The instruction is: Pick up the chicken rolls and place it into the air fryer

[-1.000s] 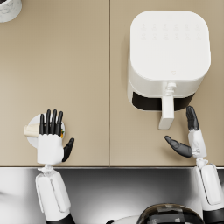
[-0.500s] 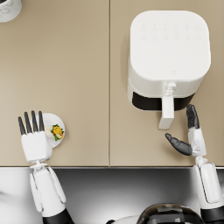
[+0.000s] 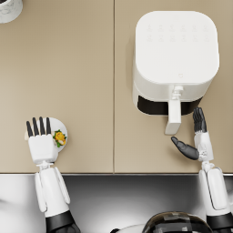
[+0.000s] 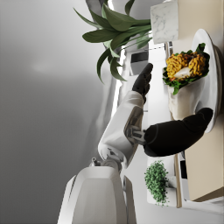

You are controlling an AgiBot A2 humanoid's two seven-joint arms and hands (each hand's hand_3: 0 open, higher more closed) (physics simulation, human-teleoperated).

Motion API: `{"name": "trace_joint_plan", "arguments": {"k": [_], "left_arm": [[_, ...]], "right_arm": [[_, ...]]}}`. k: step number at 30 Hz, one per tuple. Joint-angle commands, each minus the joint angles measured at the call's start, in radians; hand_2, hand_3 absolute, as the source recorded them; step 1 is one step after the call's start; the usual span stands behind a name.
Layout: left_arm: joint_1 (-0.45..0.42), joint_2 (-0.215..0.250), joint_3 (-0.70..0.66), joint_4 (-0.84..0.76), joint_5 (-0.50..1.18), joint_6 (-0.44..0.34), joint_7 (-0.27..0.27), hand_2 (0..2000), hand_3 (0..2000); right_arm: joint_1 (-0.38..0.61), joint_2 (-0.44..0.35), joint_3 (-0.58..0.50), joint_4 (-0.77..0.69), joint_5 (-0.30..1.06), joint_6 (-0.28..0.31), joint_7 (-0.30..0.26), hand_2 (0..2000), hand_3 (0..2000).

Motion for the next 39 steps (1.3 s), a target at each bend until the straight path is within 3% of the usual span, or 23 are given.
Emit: {"name": "trace_joint_plan", "arguments": {"k": [1, 6, 7, 8, 9, 12, 14, 16, 17, 21, 24, 29, 39], "left_arm": [[0.029, -0.002, 0.038, 0.068, 0.000, 0.010, 0.001, 0, 0], [0.059, -0.005, 0.075, 0.159, 0.001, 0.078, -0.003, 0, 0], [0.072, -0.008, 0.078, 0.194, 0.002, 0.092, -0.014, 1361, 327], [0.087, -0.009, 0.080, 0.229, 0.002, 0.077, -0.021, 2000, 653], [0.097, -0.010, 0.078, 0.260, 0.002, 0.092, -0.036, 2000, 980], [0.128, -0.013, 0.070, 0.317, 0.001, 0.251, -0.046, 2000, 1960], [0.164, -0.013, 0.064, 0.383, 0.000, 0.295, -0.036, 2000, 2000], [0.164, -0.013, 0.076, 0.348, 0.000, 0.323, -0.021, 2000, 2000], [0.151, -0.013, 0.080, 0.282, 0.000, 0.329, -0.016, 2000, 2000], [0.117, -0.004, 0.079, 0.013, 0.000, 0.388, 0.118, 2000, 2000], [0.107, 0.001, 0.082, -0.125, 0.000, 0.398, 0.155, 2000, 2000], [0.115, 0.000, 0.099, -0.264, -0.001, 0.402, 0.173, 2000, 2000], [0.123, 0.011, 0.115, -0.349, -0.001, 0.401, 0.177, 2000, 2000]], "right_arm": [[0.016, -0.007, -0.006, 0.002, 0.000, 0.000, 0.000, 0, 0], [0.018, -0.016, -0.022, -0.001, 0.000, 0.000, 0.000, 0, 0], [0.023, -0.019, -0.024, -0.003, 0.000, 0.000, 0.000, 0, 0], [0.021, -0.020, -0.026, 0.006, 0.000, 0.000, 0.000, 0, 0], [0.021, -0.022, -0.028, 0.006, 0.000, 0.000, 0.000, 0, 0], [0.017, -0.025, -0.041, 0.025, 0.000, 0.000, 0.000, 0, 0], [0.011, -0.026, -0.047, 0.028, 0.000, 0.000, 0.000, 0, 0], [0.011, -0.030, -0.037, 0.025, 0.000, 0.000, 0.000, 0, 0], [0.009, -0.031, -0.030, 0.021, 0.000, 0.000, 0.000, 0, 0], [0.020, -0.040, -0.005, -0.026, 0.000, 0.000, 0.000, 0, 0], [0.032, -0.049, 0.019, -0.065, 0.000, 0.000, 0.000, 0, 0], [0.056, -0.065, 0.042, -0.165, 0.000, 0.000, 0.000, 0, 0], [0.085, -0.091, 0.111, -0.311, 0.000, -0.007, 0.000, 0, 0]]}}
